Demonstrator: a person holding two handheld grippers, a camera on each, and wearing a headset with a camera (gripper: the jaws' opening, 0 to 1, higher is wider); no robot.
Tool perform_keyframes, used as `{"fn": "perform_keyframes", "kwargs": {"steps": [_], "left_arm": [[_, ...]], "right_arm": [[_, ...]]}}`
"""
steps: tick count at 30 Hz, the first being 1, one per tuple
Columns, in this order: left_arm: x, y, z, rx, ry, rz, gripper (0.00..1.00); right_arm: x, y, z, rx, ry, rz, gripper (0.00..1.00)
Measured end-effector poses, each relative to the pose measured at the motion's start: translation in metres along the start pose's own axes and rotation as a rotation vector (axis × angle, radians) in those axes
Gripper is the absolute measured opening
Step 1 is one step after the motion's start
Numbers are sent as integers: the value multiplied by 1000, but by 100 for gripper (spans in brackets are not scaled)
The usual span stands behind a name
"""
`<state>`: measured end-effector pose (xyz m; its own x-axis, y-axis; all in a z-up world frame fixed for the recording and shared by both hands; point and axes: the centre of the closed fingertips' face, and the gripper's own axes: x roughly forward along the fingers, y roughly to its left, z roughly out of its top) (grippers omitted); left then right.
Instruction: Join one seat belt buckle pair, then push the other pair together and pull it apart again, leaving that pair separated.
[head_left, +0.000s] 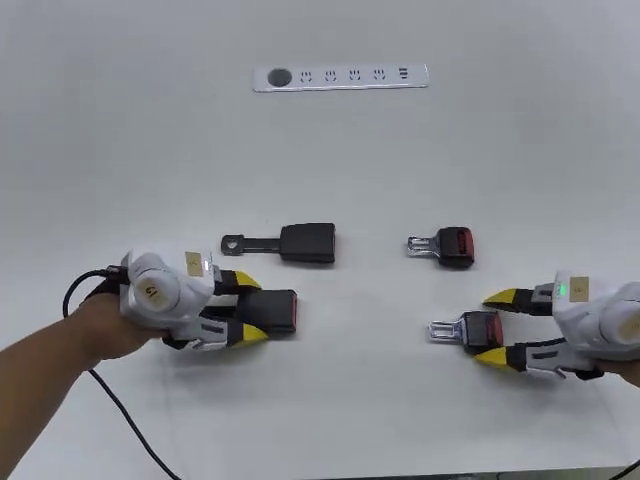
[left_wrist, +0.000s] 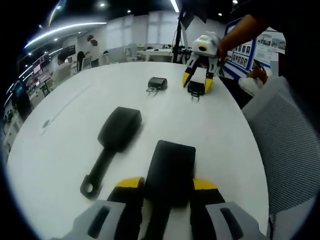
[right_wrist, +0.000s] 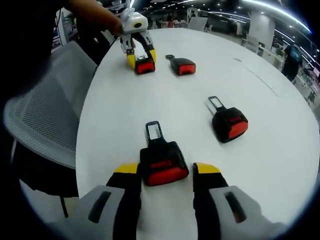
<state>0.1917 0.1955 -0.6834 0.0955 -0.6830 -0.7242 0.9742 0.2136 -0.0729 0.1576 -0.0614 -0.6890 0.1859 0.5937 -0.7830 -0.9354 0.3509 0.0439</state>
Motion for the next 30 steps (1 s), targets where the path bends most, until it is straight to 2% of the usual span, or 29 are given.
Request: {"fn": "perform_keyframes", "kwargs": {"steps": [2, 12, 18, 23, 30], "left_arm": [[0, 0, -2, 47, 17, -8, 37], [2, 1, -6, 64, 55, -13, 36], [2, 1, -5, 58, 66, -11, 36], [2, 0, -4, 56, 76, -11, 35], [3, 0, -4, 51, 81, -8, 35]], "right_arm": [[0, -1, 0, -19, 3, -3, 36], [-3, 0, 2, 22, 10, -8, 35], [0, 2, 11, 30, 14, -14, 35], [9, 3, 23, 21, 3, -19, 35], [28, 8, 38, 4, -16, 6, 34]]}}
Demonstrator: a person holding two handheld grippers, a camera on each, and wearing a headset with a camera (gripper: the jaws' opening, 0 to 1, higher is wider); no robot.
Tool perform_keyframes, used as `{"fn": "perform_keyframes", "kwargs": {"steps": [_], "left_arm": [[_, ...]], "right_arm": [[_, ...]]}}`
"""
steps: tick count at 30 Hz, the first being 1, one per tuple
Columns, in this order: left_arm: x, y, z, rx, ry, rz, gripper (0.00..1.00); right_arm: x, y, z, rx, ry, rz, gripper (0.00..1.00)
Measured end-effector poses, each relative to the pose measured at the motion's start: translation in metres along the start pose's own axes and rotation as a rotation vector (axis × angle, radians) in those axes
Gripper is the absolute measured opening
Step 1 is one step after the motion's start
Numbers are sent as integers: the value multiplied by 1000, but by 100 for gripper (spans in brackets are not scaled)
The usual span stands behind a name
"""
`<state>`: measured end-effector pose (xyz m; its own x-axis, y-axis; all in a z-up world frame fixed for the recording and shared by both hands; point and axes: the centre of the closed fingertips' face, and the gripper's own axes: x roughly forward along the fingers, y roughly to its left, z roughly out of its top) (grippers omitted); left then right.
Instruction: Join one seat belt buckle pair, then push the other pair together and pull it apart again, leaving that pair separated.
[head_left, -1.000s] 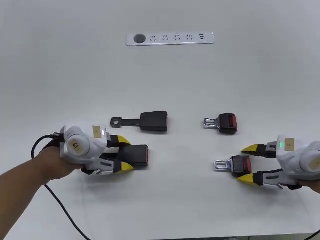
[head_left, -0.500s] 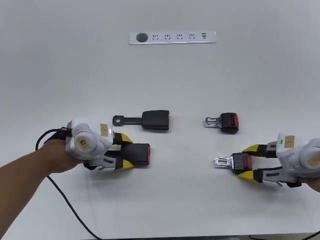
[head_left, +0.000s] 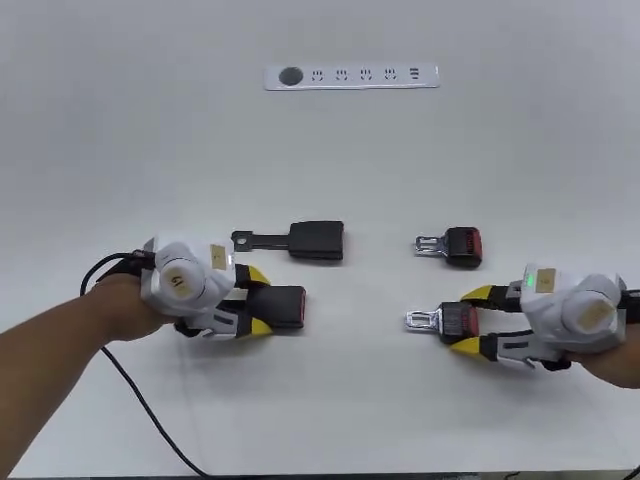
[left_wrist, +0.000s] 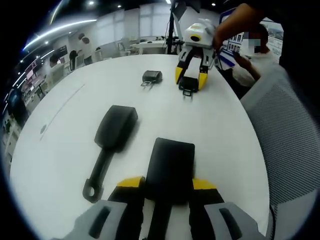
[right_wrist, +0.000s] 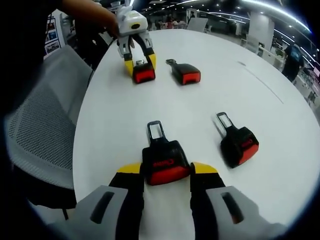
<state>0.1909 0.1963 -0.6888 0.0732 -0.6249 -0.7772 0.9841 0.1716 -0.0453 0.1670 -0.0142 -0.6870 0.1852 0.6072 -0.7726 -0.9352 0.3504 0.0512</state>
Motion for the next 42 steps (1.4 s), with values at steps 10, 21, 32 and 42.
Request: {"fn": "perform_keyframes", "kwargs": {"steps": [10, 21, 32, 42], "left_arm": [[0, -1, -1, -3, 3, 3, 35], [0, 0, -1, -4, 10, -1, 35], [-1, -1, 0, -3, 19, 1, 35], [0, 0, -1, 1, 35, -8, 35]], "right_arm": [[17, 0, 23, -12, -39, 17, 34], [50, 3, 52, -24, -63, 21, 34], [75, 15, 82, -56, -78, 42, 34], [90, 25, 95, -60, -107, 50, 34]]}}
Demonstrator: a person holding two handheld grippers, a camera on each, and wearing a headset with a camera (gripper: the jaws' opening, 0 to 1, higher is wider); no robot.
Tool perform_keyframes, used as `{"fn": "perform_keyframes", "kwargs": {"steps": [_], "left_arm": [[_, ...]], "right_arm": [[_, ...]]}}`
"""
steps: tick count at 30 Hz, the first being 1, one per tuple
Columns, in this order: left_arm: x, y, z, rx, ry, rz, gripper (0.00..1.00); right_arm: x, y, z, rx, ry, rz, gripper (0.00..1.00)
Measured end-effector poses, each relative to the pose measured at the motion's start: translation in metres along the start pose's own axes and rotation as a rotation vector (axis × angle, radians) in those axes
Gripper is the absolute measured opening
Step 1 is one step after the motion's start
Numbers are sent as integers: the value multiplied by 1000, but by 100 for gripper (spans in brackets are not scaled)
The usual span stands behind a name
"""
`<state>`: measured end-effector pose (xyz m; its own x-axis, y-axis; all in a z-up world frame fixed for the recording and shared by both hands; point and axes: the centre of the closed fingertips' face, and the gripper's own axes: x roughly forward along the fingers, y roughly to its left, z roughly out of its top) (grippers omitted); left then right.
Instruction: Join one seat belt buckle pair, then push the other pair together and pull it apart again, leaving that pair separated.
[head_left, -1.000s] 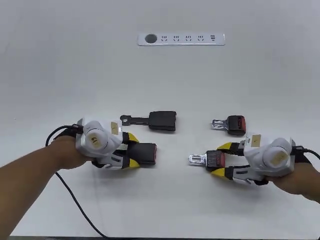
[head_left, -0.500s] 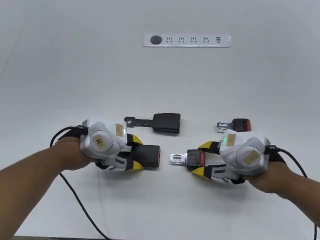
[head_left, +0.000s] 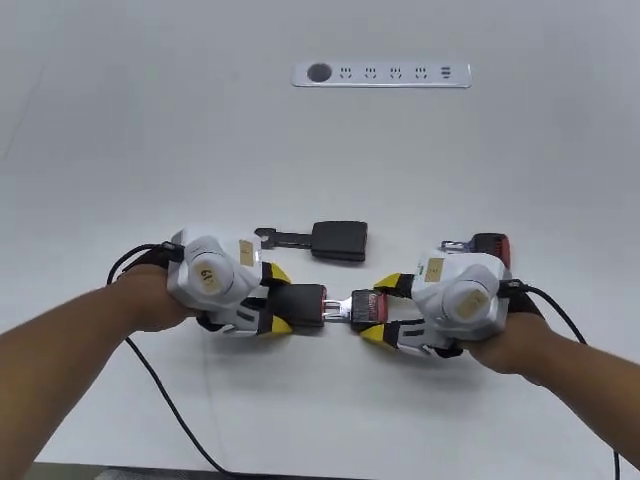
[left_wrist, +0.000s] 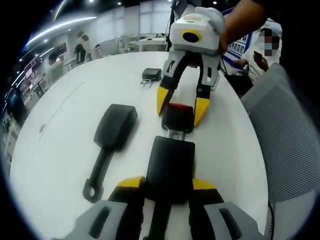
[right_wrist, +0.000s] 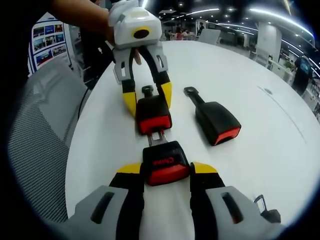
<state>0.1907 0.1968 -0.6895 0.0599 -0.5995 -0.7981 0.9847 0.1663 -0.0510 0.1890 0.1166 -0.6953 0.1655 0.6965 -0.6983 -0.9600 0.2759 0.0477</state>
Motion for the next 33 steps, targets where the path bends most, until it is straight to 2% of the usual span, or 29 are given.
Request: {"fn": "perform_keyframes", "kwargs": {"steps": [2, 7, 11, 14, 16, 17, 21, 25, 29, 33], "left_arm": [[0, 0, 0, -5, -2, 1, 35], [1, 0, 0, 6, 13, -5, 35], [1, 0, -1, 32, 30, -7, 34], [3, -1, 2, 40, 28, -15, 34], [6, -8, 7, 52, 22, -43, 33], [6, -9, 8, 67, 28, -36, 33], [5, -11, 5, 64, 25, -32, 33], [5, -11, 4, 77, 43, -38, 33], [2, -11, 3, 86, 43, -50, 33], [0, -11, 5, 109, 58, -62, 33]], "right_arm": [[3, 2, 4, 8, -6, 2, 34], [0, 1, 3, 8, -19, -1, 34], [1, 3, 4, 17, -21, 1, 33], [2, 3, 5, 17, -19, 4, 33], [1, 4, 5, 17, -22, 7, 33], [1, 4, 6, 25, -24, 8, 33], [2, 4, 7, 31, -22, -1, 33], [7, 6, 12, 41, -18, -9, 33], [6, 7, 16, 47, -35, -11, 33], [6, 5, 11, 57, -18, -14, 33]]}}
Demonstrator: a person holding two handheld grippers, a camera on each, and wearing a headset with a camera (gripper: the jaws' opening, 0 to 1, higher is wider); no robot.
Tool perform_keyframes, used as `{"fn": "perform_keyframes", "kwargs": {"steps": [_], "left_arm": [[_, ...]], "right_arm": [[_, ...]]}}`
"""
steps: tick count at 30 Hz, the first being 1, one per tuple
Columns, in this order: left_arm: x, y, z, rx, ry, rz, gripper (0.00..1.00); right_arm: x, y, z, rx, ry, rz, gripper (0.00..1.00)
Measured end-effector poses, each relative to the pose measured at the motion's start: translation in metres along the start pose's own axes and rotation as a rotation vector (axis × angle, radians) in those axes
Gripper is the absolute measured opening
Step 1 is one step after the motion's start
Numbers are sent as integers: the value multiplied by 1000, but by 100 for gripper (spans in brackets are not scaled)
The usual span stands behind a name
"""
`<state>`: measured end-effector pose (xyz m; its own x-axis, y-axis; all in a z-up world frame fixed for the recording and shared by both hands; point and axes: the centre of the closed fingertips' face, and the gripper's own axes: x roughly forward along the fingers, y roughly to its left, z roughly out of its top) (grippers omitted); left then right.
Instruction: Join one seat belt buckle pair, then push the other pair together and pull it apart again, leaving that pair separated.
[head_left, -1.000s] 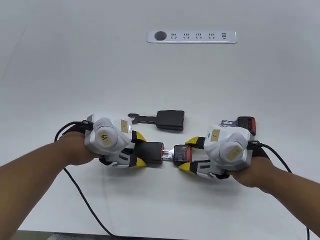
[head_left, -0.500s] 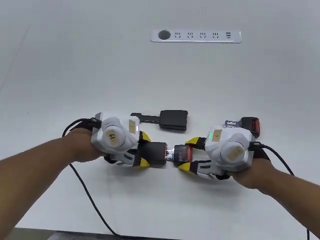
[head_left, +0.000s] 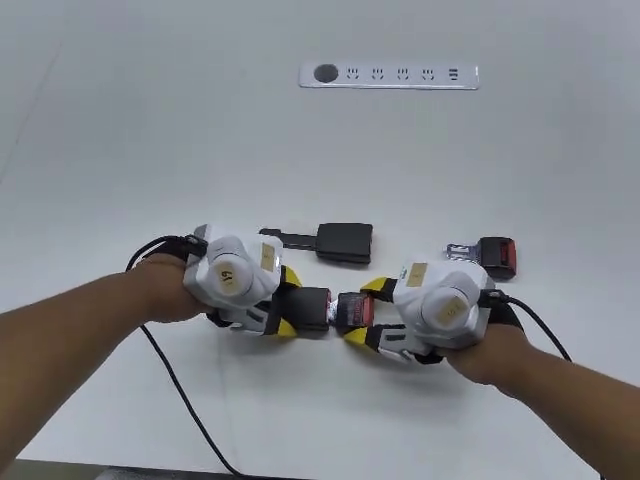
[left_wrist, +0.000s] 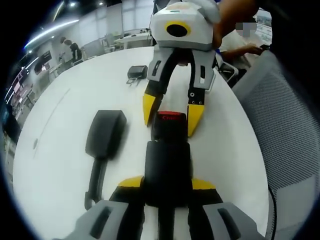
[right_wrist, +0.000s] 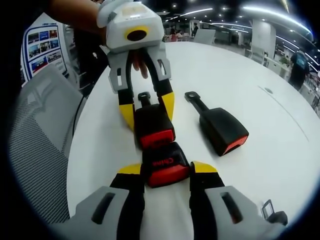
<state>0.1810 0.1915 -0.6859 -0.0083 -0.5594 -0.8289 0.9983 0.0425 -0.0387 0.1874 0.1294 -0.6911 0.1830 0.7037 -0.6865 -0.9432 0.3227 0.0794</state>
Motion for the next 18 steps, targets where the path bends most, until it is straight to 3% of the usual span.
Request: {"fn": "perform_keyframes", "kwargs": {"steps": [18], "left_arm": [[-1, 6, -5, 22, -32, -19, 33]], "right_arm": [[3, -3, 2, -40, -13, 24, 33]]}}
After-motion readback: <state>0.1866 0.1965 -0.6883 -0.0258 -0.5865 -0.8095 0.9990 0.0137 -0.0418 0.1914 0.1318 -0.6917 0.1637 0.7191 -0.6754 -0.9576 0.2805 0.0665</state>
